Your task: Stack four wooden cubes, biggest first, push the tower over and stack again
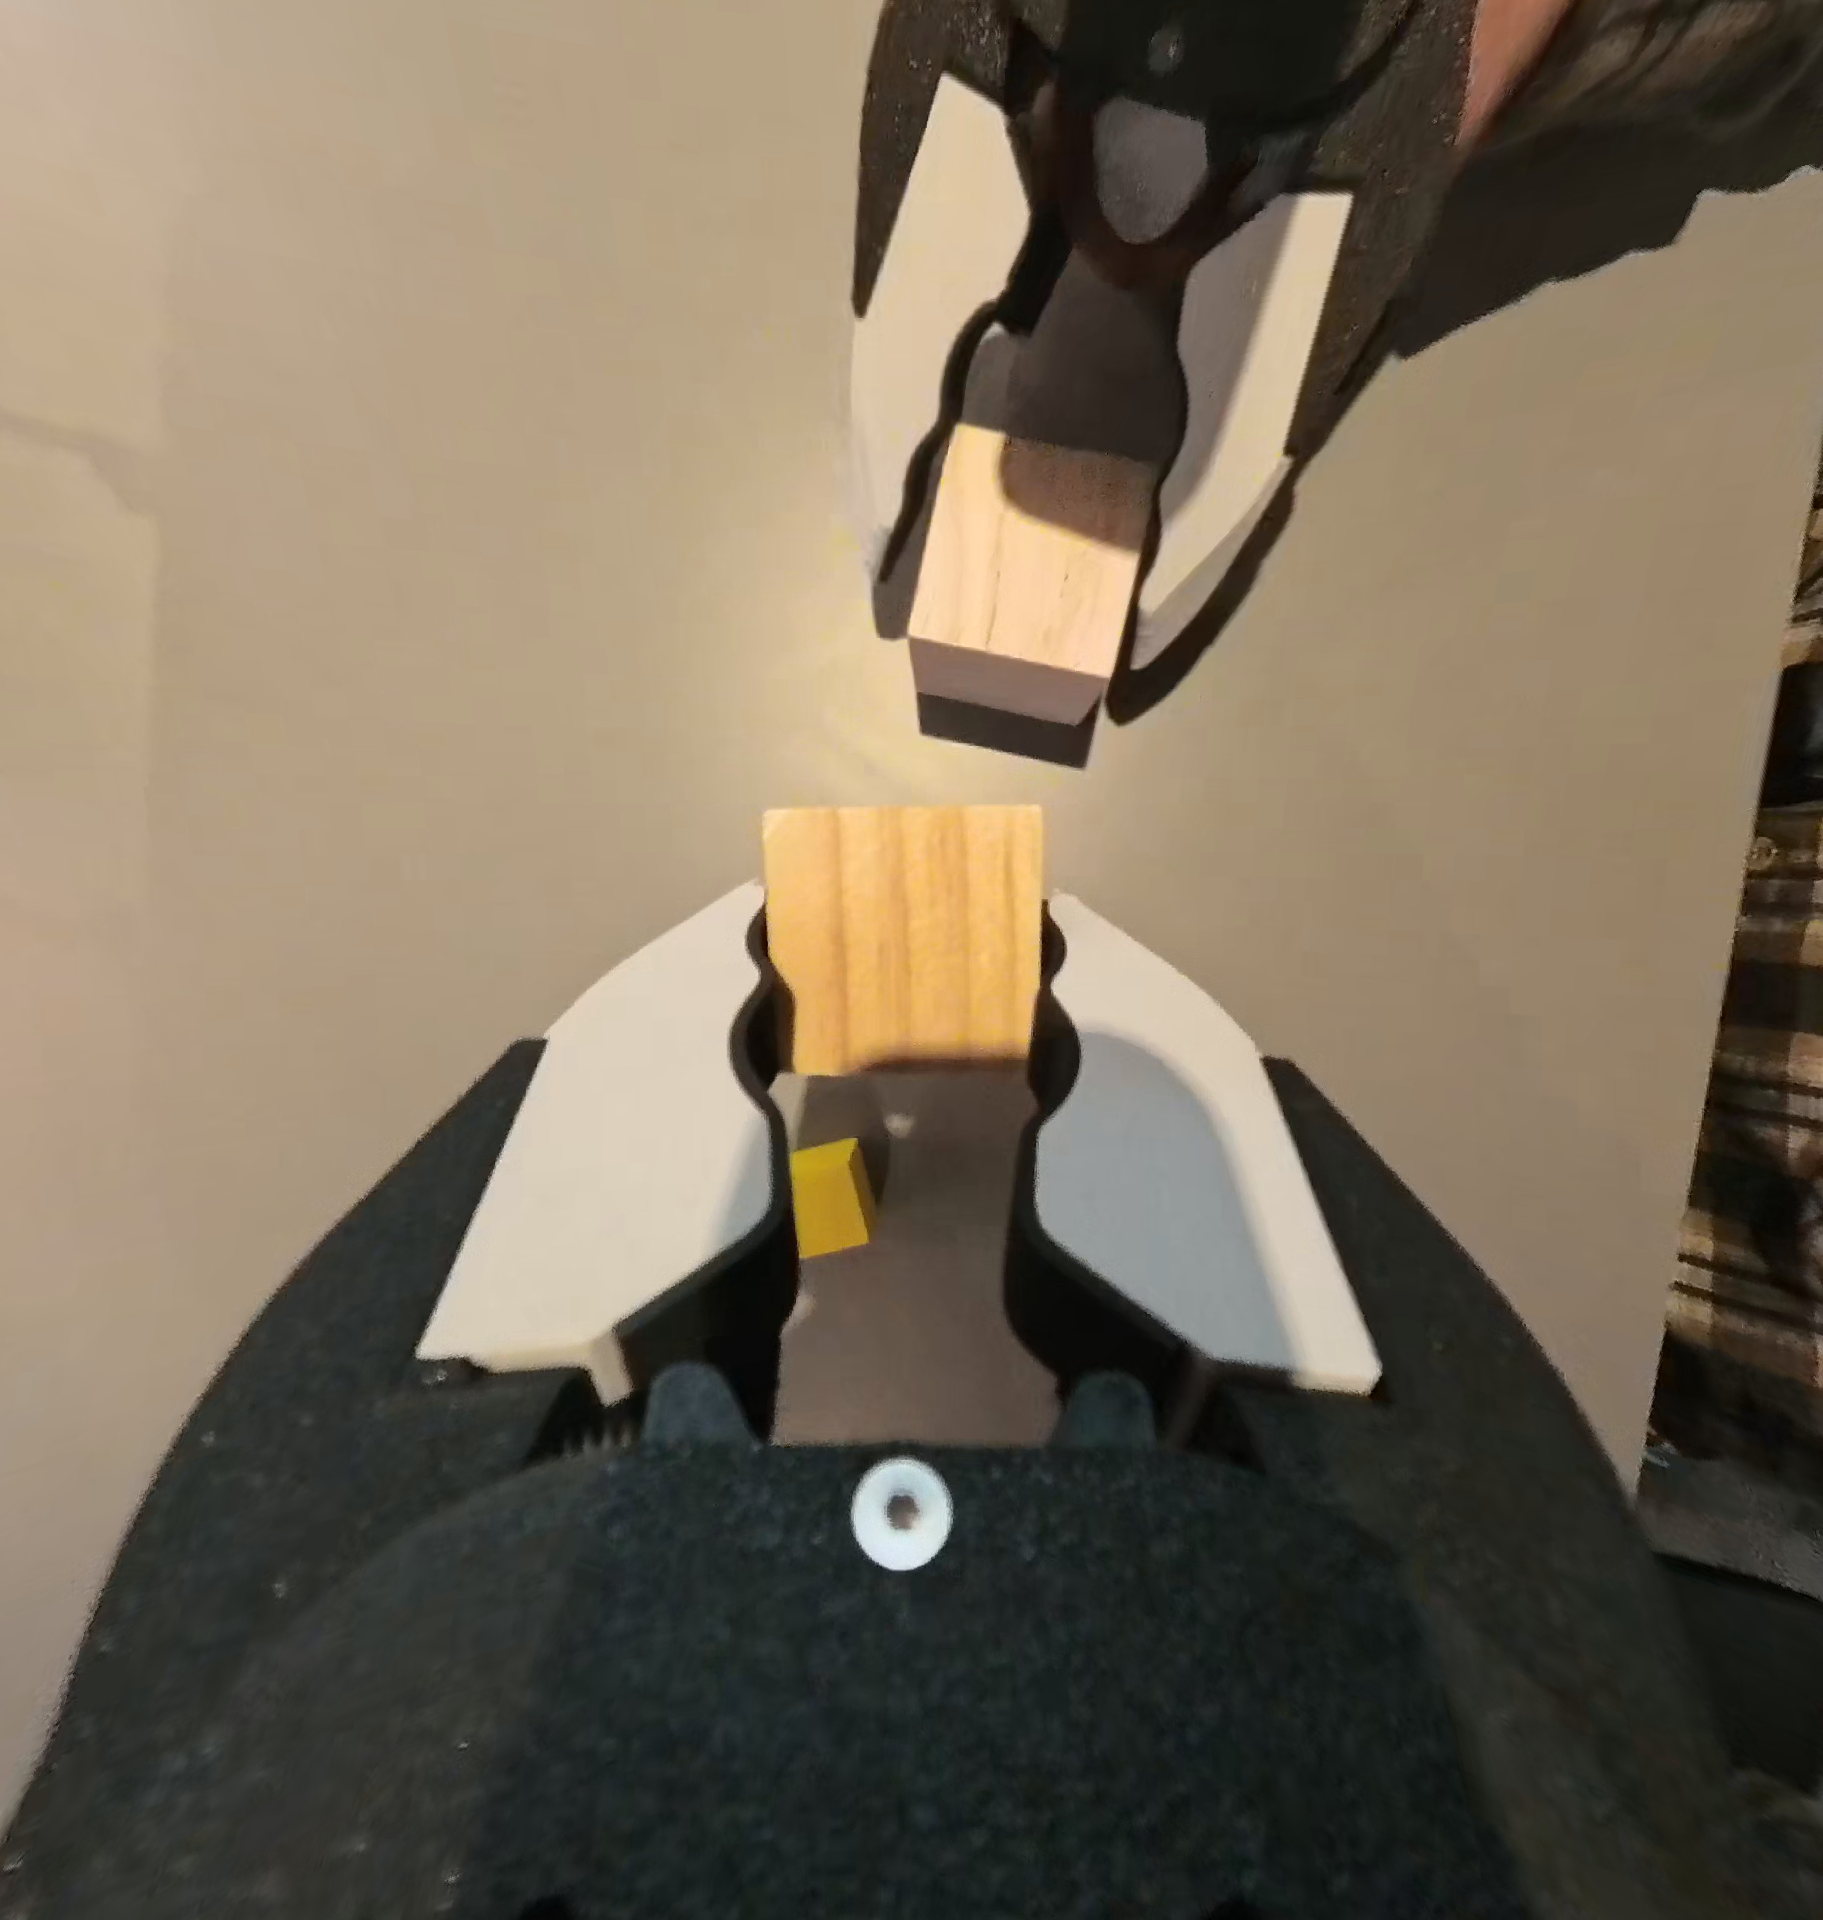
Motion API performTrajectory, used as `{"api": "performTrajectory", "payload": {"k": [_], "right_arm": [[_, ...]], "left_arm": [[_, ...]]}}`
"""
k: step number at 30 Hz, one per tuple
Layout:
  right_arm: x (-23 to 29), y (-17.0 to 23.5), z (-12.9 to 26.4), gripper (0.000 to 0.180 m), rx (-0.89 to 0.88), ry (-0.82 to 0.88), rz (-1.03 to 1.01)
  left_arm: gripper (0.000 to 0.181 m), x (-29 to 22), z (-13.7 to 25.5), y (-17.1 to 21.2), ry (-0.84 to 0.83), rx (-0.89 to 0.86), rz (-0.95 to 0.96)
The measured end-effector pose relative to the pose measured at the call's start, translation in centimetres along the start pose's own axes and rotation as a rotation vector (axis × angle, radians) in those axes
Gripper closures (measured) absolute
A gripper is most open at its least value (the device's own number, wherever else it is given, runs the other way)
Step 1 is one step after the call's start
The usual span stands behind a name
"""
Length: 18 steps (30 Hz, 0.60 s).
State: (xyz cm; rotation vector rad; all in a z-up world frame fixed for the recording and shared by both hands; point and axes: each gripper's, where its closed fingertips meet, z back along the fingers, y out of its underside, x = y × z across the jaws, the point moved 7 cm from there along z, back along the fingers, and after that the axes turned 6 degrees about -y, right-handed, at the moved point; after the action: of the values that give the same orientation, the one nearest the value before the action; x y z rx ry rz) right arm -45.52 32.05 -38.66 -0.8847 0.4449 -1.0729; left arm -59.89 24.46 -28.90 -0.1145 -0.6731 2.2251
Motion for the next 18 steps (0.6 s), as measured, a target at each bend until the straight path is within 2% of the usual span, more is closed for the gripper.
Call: {"api": "performTrajectory", "payload": {"k": [11,18], "right_arm": [[-4.8,-1.8,0.6,0.114,0.041,-0.042,0.052],[-7.1,-0.7,0.2,0.113,-0.021,-0.058,0.006]], "left_arm": [[0.135,0.1,-0.6,1.9,0.025,0.010,0.036],[0.135,0.4,-0.9,2.5,0.031,0.024,0.048]]}}
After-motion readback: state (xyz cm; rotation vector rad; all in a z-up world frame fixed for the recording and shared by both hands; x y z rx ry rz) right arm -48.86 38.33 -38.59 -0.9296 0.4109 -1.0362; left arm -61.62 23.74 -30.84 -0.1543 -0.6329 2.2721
